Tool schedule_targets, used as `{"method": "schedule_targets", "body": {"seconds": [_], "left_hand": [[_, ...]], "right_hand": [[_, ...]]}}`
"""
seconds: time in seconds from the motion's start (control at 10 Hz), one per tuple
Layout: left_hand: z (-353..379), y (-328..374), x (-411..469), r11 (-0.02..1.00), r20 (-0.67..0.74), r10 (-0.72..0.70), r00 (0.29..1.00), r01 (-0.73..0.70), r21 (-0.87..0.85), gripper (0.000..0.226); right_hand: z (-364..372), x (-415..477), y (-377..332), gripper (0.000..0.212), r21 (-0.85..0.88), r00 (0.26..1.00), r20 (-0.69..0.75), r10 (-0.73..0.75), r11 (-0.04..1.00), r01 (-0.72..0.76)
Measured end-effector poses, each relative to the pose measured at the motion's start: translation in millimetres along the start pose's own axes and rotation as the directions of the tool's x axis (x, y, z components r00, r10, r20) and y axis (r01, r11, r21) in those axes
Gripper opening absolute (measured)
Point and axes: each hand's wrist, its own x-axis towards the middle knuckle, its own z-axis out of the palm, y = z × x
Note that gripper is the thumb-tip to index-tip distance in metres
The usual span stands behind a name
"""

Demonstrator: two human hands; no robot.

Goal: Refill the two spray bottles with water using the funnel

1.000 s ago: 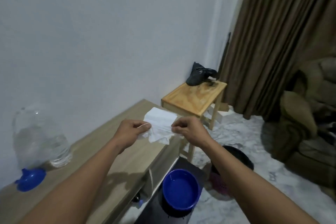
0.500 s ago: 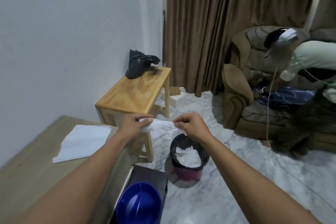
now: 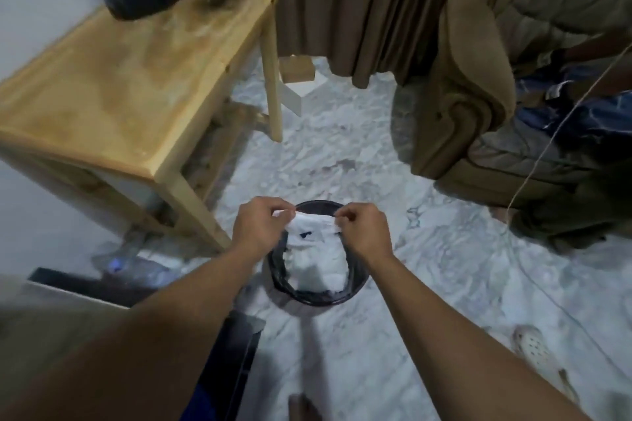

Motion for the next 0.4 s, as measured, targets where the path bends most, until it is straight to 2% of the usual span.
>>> {"method": "schedule_targets", "body": {"seconds": [0.1, 0.2, 0.3, 0.4], "left_hand": [[48, -25, 34, 0.998, 0.026, -0.042, 0.999, 0.04, 0.057, 0.007], [73, -41, 52, 0.991, 0.06, -0.028, 0.998, 0.02, 0.136, 0.027], [72, -48, 48, 0.981, 0.029, -0.07, 0.997, 0.063, 0.182, 0.041], [68, -66, -16, 0.993, 0.077, -0.103, 0.992, 0.107, -0.056, 0.03]], "right_hand": [[31, 30, 34, 0.018, -0.052, 0.998, -0.022, 0.065, 0.996, -0.066], [50, 43, 54, 0.019, -0.079, 0.997, -0.001, 0.077, 0.994, -0.077], [54, 37, 55, 0.021, -0.087, 0.998, -0.012, 0.063, 0.994, -0.063], [38, 6, 39, 0.021, 0.011, 0.998, 0.018, 0.067, 0.998, -0.067]]}}
